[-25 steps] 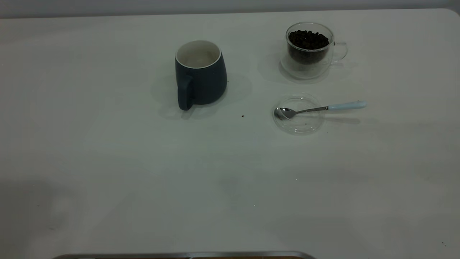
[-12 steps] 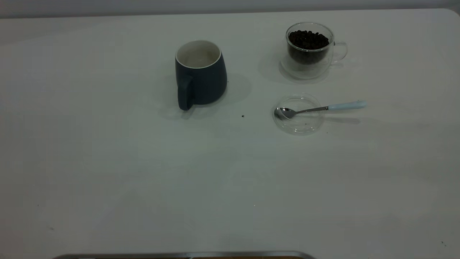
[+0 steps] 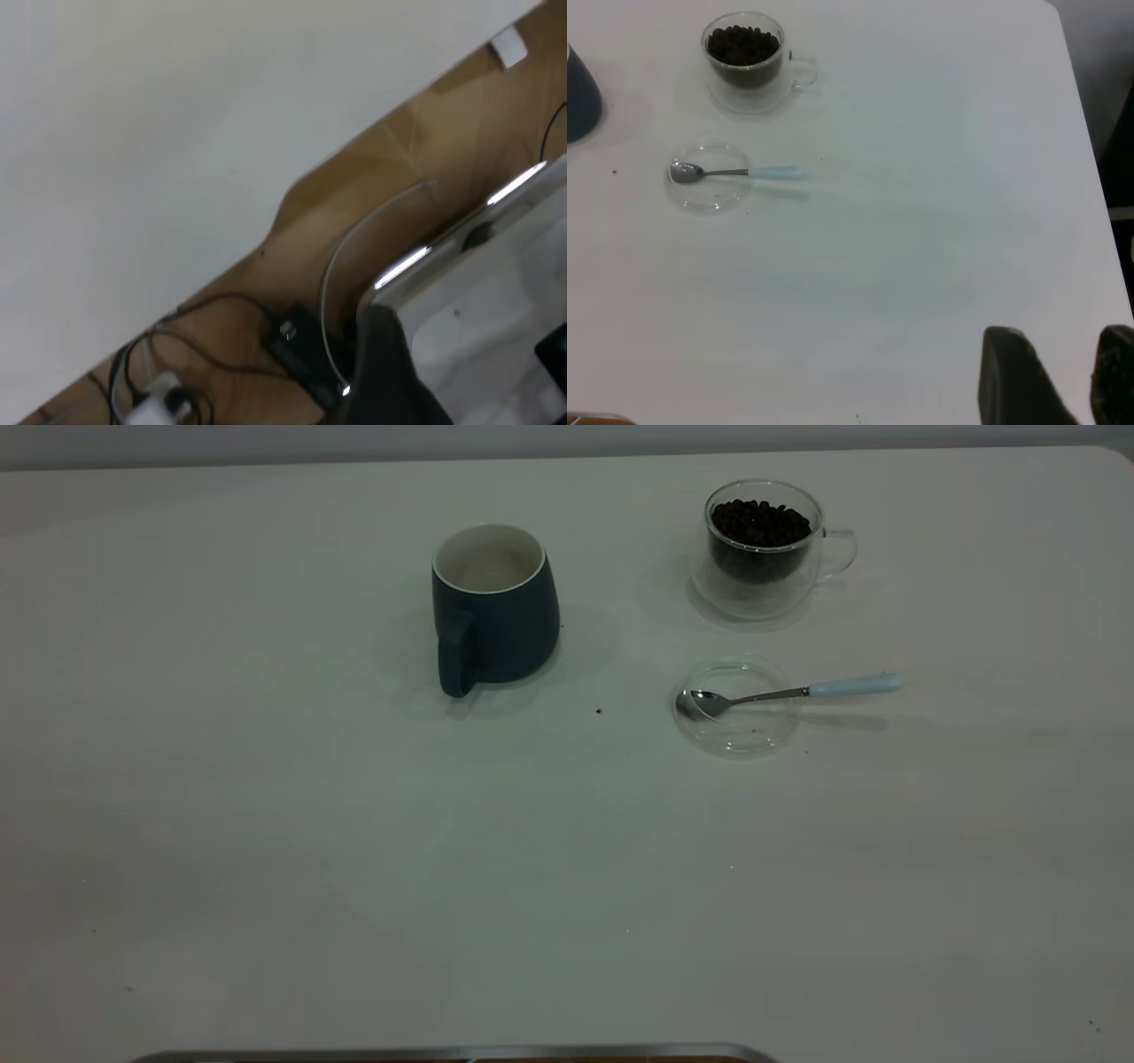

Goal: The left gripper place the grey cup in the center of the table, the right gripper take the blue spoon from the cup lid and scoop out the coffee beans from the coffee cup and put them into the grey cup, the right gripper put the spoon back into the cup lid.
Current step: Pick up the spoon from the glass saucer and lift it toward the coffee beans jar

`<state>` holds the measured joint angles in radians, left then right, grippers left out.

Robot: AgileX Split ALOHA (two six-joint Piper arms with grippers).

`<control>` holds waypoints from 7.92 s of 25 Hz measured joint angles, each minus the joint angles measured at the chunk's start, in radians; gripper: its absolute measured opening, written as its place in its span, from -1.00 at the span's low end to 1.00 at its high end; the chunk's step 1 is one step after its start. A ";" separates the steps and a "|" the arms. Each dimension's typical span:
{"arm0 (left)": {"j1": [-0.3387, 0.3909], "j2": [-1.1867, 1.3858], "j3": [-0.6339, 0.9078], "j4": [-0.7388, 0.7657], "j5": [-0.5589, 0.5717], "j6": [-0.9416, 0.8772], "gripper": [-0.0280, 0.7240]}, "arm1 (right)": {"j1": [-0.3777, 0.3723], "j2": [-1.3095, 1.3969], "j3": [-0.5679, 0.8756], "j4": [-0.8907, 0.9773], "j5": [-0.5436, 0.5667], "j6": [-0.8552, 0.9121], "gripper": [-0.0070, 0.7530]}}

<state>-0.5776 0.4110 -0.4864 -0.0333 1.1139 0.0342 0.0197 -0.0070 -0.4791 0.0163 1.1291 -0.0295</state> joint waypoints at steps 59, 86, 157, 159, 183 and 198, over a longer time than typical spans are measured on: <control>0.493 -0.430 0.000 -0.004 0.021 -0.009 0.64 | 0.000 0.000 0.000 0.000 0.000 0.000 -0.32; 0.493 -0.430 0.000 -0.004 0.022 -0.008 0.64 | 0.000 0.354 -0.113 0.061 -0.186 0.141 0.57; 0.493 -0.430 0.000 -0.004 0.022 -0.009 0.64 | -0.199 2.522 -0.694 1.445 -0.220 -1.278 0.74; 0.493 -0.430 0.000 -0.004 0.022 -0.009 0.64 | -0.186 2.522 -0.696 1.456 -0.220 -1.295 0.73; 0.493 -0.430 0.000 -0.004 0.022 -0.007 0.64 | -0.158 2.522 -0.697 1.469 -0.206 -1.217 0.52; 0.493 -0.430 0.000 -0.004 0.022 -0.011 0.64 | -0.158 2.525 -0.697 1.450 -0.219 -1.121 0.57</control>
<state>-0.0849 -0.0189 -0.4864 -0.0369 1.1354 0.0237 -0.1386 2.5180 -1.1761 1.4663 0.9106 -1.1507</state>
